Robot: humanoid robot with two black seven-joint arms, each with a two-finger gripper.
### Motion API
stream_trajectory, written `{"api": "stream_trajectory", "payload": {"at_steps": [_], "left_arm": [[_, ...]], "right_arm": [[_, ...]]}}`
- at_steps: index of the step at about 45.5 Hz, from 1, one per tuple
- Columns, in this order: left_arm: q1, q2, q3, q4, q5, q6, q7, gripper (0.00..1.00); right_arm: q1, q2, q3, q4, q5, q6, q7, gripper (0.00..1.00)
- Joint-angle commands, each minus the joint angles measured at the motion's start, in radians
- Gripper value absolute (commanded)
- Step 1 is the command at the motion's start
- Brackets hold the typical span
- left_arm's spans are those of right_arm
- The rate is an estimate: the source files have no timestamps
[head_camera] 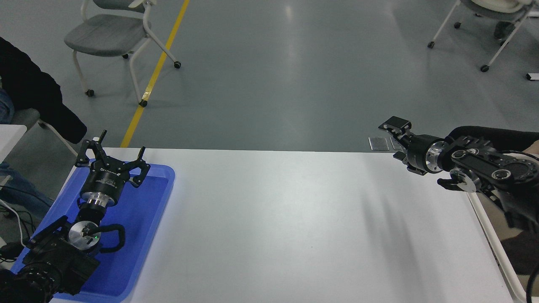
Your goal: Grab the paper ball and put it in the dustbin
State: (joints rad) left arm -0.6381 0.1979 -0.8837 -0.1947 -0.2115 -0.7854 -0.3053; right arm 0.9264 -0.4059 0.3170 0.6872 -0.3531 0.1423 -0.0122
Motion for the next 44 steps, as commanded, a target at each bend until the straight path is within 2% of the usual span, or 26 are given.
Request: {"api": "stream_trajectory", "payload": {"at_steps": [1, 8, 18, 27, 44], "left_arm": [[0.0, 0.0, 0.0, 0.0, 0.001, 0.0, 0.0, 1.0], [0.0, -0.002, 0.0, 0.0, 0.0, 0.0, 0.0, 1.0], [0.0, -0.002, 0.0, 0.0, 0.0, 0.0, 0.0, 1.0], [0.0, -0.002, 0.0, 0.0, 0.0, 0.0, 0.0, 1.0], [0.0, -0.002, 0.0, 0.0, 0.001, 0.0, 0.0, 1.0]], "right_arm": [[-0.06, 0.116, 0.249, -0.057, 0.253, 0.002, 0.005, 1.0], [-0.139, 0.165, 0.379, -0.075, 0.445, 0.02, 0.015, 1.0], [-0.315, 0.193, 0.536, -0.078, 0.529, 0.222, 0.025, 1.0], [-0.402, 0.191, 0.547, -0.123, 0.533, 0.339, 0.025, 1.0], [-0.411, 0.191, 0.544, -0.163, 0.533, 0.375, 0.023, 1.0]]}}
